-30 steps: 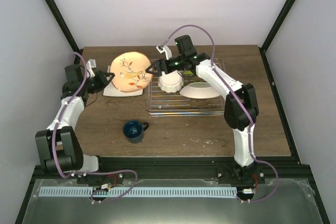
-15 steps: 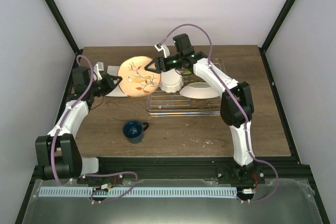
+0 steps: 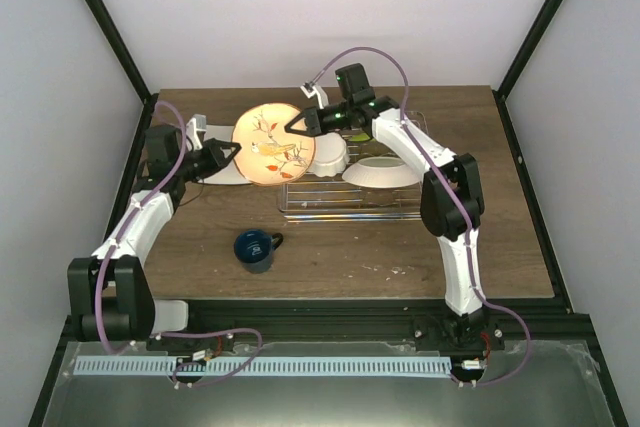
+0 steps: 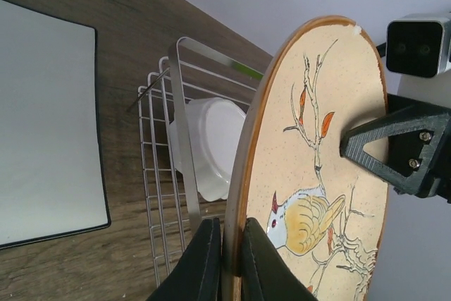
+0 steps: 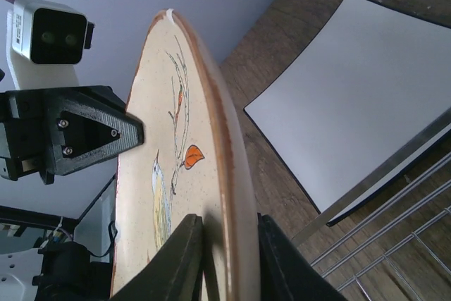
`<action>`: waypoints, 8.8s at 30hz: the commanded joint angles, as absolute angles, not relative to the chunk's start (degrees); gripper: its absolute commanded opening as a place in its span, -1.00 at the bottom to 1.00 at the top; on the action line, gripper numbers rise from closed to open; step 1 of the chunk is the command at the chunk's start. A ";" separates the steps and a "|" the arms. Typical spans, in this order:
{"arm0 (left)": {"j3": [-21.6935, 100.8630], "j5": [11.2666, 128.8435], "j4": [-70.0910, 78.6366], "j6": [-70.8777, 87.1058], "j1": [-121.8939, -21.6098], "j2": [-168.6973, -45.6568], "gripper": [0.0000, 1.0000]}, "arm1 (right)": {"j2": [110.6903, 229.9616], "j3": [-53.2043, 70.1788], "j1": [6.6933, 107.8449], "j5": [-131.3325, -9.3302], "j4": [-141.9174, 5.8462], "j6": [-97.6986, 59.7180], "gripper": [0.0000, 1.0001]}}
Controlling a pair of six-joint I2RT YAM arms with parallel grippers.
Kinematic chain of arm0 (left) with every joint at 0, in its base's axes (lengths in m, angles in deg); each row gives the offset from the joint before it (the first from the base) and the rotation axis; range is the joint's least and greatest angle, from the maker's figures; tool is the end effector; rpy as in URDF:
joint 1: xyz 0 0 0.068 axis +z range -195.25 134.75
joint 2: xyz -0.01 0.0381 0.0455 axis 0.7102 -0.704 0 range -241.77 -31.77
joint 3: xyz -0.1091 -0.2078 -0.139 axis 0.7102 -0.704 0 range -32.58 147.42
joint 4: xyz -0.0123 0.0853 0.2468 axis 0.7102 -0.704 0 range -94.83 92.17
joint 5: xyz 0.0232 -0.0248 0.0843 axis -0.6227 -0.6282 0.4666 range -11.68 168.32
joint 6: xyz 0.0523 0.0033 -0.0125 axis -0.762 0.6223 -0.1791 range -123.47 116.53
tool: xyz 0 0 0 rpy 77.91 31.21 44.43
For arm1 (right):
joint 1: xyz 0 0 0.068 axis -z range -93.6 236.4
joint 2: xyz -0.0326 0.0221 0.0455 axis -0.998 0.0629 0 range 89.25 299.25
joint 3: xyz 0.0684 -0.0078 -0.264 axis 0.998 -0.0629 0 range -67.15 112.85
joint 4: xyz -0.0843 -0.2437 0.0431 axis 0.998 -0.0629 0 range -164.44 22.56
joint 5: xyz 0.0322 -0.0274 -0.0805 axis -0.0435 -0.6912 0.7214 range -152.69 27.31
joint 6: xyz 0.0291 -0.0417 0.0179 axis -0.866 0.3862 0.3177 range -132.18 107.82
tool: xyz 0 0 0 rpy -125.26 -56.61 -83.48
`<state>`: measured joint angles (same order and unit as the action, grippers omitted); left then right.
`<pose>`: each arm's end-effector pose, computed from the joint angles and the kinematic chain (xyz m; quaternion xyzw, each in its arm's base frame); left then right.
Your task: Load the mixed dishes into the dish rack
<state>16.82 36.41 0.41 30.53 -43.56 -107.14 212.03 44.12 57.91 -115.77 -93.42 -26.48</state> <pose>0.2893 -0.0152 0.2689 -0.0689 0.8175 -0.4283 0.3787 0.4177 0.2592 0.2873 -0.2952 0.7719 0.5174 0.2222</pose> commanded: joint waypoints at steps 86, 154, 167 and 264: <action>41.44 34.15 7.55 29.36 -35.05 -129.48 0.46 | 156.33 -13.22 60.93 -60.59 -65.82 62.97 -0.99; 40.27 34.54 10.55 31.23 -35.05 -130.87 0.46 | 153.47 -8.32 60.64 -58.75 -71.65 64.20 -0.99; 40.08 35.06 10.61 31.29 -35.06 -130.75 0.47 | 158.07 -10.60 60.75 -59.16 -68.38 64.31 -0.99; 43.79 33.90 9.26 30.79 -33.78 -135.26 0.47 | 169.93 -9.73 63.72 -63.03 -65.26 64.64 -0.18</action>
